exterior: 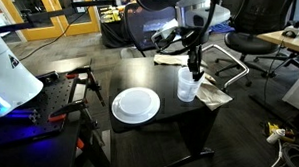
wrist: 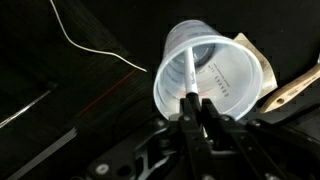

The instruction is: Take the pen out of the cup and set it on the table

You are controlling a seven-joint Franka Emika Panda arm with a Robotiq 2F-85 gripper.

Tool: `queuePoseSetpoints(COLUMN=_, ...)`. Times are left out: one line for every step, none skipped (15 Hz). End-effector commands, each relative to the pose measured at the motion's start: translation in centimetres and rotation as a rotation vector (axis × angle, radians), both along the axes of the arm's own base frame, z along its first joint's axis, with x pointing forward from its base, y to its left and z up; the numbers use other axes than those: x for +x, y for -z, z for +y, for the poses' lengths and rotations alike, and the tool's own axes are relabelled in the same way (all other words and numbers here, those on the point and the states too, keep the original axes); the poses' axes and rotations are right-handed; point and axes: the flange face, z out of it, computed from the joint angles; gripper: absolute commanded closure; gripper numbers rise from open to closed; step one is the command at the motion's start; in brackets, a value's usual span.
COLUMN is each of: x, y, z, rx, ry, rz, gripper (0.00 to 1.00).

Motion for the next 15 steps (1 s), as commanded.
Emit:
queuePoseSetpoints(x=-1.7, y=-3.9, z=-0.8, rx=-0.011, ry=0.002, rz=-0.077, gripper=0.96)
queuePoseSetpoints(x=-1.9, y=-4.8, z=-0.9, rx=-0.006, ry=0.006, rz=-0.095, gripper=0.96)
queuePoseSetpoints(x=-2.3, y=-6.0, z=-1.1, rx=0.002, ry=0.005, rz=-0.116, gripper=0.96)
queuePoseSetpoints(x=-2.6, y=-7.0, z=-1.1, rx=0.006, ry=0.009, rz=-0.129, gripper=0.96)
queuePoseSetpoints(x=-3.0, y=-8.1, z=-1.1, rx=0.015, ry=0.005, rz=-0.146, gripper=0.96)
queuePoseSetpoints(x=-3.4, y=-9.4, z=-1.0, rx=0.023, ry=0.002, rz=-0.161, gripper=0.96)
queuePoseSetpoints(x=-3.8, y=-10.4, z=-0.9, rx=0.028, ry=0.002, rz=-0.175, gripper=0.96)
queuePoseSetpoints(x=-4.3, y=-11.8, z=-0.8, rx=0.033, ry=-0.01, rz=-0.195, gripper=0.96)
queuePoseSetpoints(x=-4.8, y=-12.9, z=-0.7, rx=0.041, ry=-0.017, rz=-0.208, gripper=0.96)
queuePoseSetpoints(x=-5.4, y=-14.2, z=-0.3, rx=0.052, ry=-0.037, rz=-0.217, gripper=0.96)
queuePoseSetpoints(x=-5.9, y=-15.3, z=0.1, rx=0.063, ry=-0.055, rz=-0.23, gripper=0.96)
queuePoseSetpoints(x=-6.5, y=-16.4, z=0.9, rx=0.077, ry=-0.083, rz=-0.236, gripper=0.96)
queuePoseSetpoints(x=-6.9, y=-17.2, z=1.6, rx=0.09, ry=-0.107, rz=-0.244, gripper=0.96)
queuePoseSetpoints(x=-7.4, y=-17.9, z=2.5, rx=0.114, ry=-0.139, rz=-0.249, gripper=0.96)
queuePoseSetpoints(x=-7.8, y=-18.7, z=3.3, rx=0.137, ry=-0.168, rz=-0.257, gripper=0.96)
